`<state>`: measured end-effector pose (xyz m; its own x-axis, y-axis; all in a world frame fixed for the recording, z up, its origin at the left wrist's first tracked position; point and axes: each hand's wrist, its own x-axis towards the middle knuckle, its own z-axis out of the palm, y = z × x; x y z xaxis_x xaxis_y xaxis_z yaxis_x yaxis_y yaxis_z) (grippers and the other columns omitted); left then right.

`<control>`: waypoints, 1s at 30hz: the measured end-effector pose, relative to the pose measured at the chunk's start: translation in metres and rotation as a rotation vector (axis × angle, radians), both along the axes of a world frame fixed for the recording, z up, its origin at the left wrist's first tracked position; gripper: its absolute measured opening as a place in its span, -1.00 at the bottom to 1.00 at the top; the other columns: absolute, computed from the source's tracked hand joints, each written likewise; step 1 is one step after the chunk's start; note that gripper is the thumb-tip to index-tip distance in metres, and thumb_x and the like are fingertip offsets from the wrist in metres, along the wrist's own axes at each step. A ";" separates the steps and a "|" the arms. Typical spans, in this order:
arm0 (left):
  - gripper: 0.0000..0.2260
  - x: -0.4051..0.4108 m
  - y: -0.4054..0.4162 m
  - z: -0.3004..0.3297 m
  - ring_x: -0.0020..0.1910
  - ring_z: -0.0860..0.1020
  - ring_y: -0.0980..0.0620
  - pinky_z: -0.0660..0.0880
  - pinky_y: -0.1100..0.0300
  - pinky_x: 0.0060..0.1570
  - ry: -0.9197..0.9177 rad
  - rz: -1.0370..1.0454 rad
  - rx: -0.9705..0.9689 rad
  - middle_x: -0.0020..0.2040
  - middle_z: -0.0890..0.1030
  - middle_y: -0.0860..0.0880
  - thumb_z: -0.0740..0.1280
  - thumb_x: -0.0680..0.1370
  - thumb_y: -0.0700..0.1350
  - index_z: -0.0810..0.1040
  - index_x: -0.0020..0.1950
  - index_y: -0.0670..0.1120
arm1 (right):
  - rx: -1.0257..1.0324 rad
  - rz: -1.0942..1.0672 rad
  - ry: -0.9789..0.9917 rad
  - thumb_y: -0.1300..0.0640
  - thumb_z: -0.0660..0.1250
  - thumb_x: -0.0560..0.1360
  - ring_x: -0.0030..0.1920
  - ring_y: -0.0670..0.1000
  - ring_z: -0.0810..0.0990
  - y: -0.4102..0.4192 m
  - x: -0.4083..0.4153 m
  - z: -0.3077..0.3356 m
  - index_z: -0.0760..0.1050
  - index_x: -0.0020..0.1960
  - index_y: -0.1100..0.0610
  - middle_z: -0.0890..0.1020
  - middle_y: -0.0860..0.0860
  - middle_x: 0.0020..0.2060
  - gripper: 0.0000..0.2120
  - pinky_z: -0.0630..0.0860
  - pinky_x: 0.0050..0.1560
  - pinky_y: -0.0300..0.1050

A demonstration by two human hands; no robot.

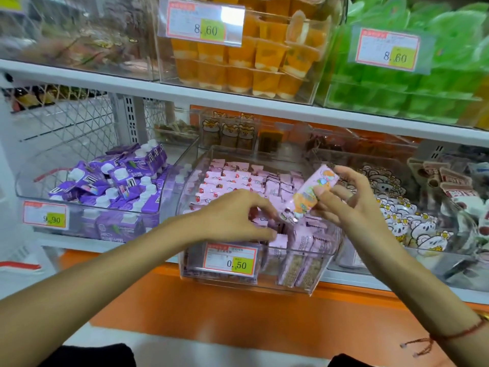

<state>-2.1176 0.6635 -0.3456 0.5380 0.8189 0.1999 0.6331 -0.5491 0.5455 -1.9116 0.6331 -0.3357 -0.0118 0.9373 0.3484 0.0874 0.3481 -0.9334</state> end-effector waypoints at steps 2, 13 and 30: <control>-0.82 0.005 0.004 -0.001 -0.37 0.41 0.26 0.25 0.25 -0.38 0.109 -0.038 0.053 -0.39 0.47 0.26 0.46 0.41 0.11 0.47 -0.30 0.23 | -0.017 0.029 -0.063 0.13 0.32 0.50 -0.17 -0.04 0.68 -0.002 0.002 -0.001 0.22 0.31 -0.05 0.67 -0.12 -0.17 -0.54 0.60 -0.12 -0.28; -0.86 0.011 0.002 -0.015 -0.21 0.53 0.07 0.31 0.22 -0.35 0.102 0.173 0.298 -0.28 0.59 0.11 0.28 0.53 0.06 0.61 -0.14 0.09 | 0.190 0.056 -0.522 -0.01 0.34 0.46 -0.08 -0.23 0.62 -0.005 -0.001 -0.020 0.27 0.10 -0.21 0.59 -0.32 -0.10 -0.69 0.50 -0.01 -0.36; -0.78 -0.016 -0.022 -0.022 0.11 0.40 0.27 0.40 0.22 0.03 0.166 -0.015 0.260 0.12 0.52 0.26 0.18 0.60 0.09 0.49 0.22 0.19 | 0.353 0.104 -1.147 -0.09 0.21 0.56 0.04 -0.12 0.37 -0.004 -0.002 -0.029 0.61 0.05 -0.08 0.52 -0.17 0.00 -0.77 0.35 -0.01 -0.17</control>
